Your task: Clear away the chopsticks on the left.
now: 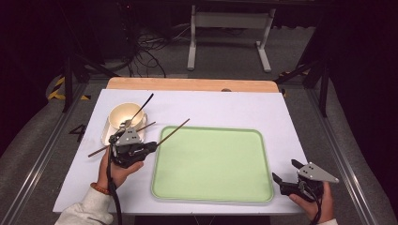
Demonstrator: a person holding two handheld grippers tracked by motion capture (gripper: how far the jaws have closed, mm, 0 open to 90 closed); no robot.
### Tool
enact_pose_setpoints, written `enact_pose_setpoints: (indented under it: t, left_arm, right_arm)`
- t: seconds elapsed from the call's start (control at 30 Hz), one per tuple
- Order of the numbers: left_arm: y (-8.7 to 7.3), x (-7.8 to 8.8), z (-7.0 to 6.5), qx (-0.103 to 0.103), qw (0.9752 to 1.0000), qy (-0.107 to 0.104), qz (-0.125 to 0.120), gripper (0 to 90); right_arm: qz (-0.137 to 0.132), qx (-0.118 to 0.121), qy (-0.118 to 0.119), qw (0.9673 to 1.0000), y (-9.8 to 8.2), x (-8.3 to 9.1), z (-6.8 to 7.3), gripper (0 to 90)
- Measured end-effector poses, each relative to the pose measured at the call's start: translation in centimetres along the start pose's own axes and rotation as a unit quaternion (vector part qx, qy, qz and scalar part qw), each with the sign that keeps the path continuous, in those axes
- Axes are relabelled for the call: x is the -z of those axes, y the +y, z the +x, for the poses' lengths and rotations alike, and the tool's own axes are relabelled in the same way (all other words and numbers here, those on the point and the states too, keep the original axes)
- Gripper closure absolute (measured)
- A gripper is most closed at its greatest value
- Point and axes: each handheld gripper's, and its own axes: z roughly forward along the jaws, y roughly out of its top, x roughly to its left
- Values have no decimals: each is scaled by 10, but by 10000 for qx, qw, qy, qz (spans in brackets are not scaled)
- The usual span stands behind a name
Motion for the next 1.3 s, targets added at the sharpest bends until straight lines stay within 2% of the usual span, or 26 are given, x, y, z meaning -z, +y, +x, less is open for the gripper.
enact_pose_setpoints:
  t: [0.3, 0.37, 0.43, 0.57, 0.6, 0.67, 0.9, 1.03, 1.17, 1.3]
  left_arm:
    - [2, -21, -22, -74, 9997, -214, 77, 848]
    - [1, -27, -27, -109, 9995, -237, 158, 848]
    - [0, -32, -30, -87, 9991, -346, 225, 848]
    - [-1, -39, -36, -62, 9990, -346, 271, 848]
    - [0, -41, -38, -46, 9988, -402, 291, 848]
    - [0, -45, -43, -59, 9988, -360, 339, 848]
    - [0, -62, -59, -101, 9969, -546, 551, 847]
    - [-1, -71, -64, -181, 9960, -604, 640, 847]
    - [-3, -75, -64, -123, 9952, -671, 707, 846]
    - [-6, -80, -65, -142, 9950, -593, 796, 845]
  right_arm:
    - [-36, 29, -10, 10000, 1, 1, 0, 126]
    - [-34, 37, -14, 10000, 1, 1, 1, 126]
    - [-44, 53, -17, 10000, 1, 1, 1, 126]
    - [-50, 49, -18, 10000, 1, 1, 1, 126]
    - [-48, 47, -18, 10000, 1, 1, 1, 126]
    - [-47, 41, -5, 10000, 1, 1, 1, 126]
    - [-39, 70, -6, 10000, 1, 1, 2, 126]
    - [-62, 45, 31, 10000, 1, 1, 1, 126]
    - [-67, 53, 36, 10000, 1, 1, 1, 126]
    - [-63, 53, 54, 10000, 1, 1, 1, 126]
